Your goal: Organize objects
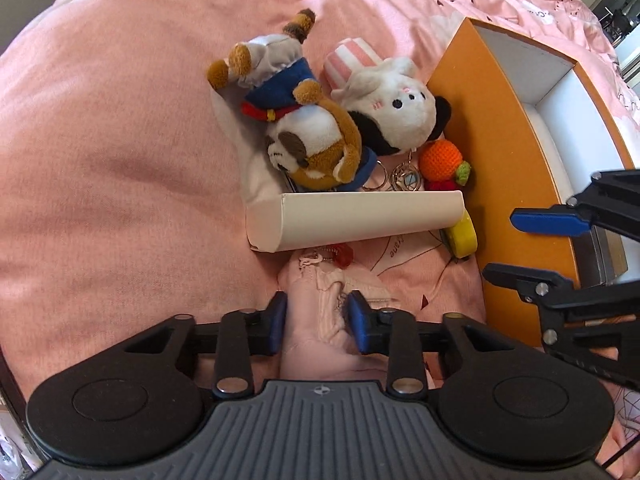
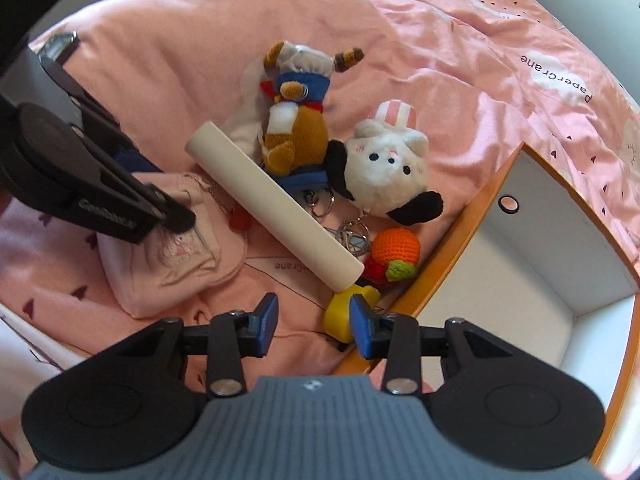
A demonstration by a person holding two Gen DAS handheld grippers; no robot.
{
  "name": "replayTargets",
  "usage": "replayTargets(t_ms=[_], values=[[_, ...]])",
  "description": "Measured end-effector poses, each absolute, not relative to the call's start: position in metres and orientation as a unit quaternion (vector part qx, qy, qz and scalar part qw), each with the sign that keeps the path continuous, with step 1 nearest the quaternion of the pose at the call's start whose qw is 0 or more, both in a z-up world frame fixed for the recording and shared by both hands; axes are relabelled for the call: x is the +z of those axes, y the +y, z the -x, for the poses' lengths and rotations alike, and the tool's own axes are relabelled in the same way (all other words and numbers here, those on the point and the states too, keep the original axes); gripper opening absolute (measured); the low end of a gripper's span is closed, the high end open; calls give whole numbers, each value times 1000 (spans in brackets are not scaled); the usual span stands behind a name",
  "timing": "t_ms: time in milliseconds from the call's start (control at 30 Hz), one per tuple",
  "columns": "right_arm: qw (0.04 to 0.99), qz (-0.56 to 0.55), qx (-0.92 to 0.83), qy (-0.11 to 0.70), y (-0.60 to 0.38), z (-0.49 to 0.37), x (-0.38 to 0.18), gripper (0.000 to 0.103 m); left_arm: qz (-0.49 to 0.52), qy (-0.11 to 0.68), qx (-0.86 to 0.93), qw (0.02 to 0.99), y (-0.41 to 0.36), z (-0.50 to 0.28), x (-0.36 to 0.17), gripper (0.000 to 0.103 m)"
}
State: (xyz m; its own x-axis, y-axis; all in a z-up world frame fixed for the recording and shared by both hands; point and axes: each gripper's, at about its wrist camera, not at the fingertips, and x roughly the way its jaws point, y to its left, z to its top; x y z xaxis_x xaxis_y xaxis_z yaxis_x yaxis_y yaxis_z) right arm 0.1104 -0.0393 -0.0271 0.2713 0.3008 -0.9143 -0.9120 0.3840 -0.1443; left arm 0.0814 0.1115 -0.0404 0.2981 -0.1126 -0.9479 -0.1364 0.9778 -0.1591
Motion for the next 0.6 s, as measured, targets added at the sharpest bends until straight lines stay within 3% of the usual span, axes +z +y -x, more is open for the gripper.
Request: replayTargets(t_ms=[200,600], values=[[690,400,428,425,-27,-114,-36,41,111,560,-4,821,110,-70,-27,27],[677,430,431,414,-15,-119,-35,41,113,435,-20,893,88,-69,31,25]])
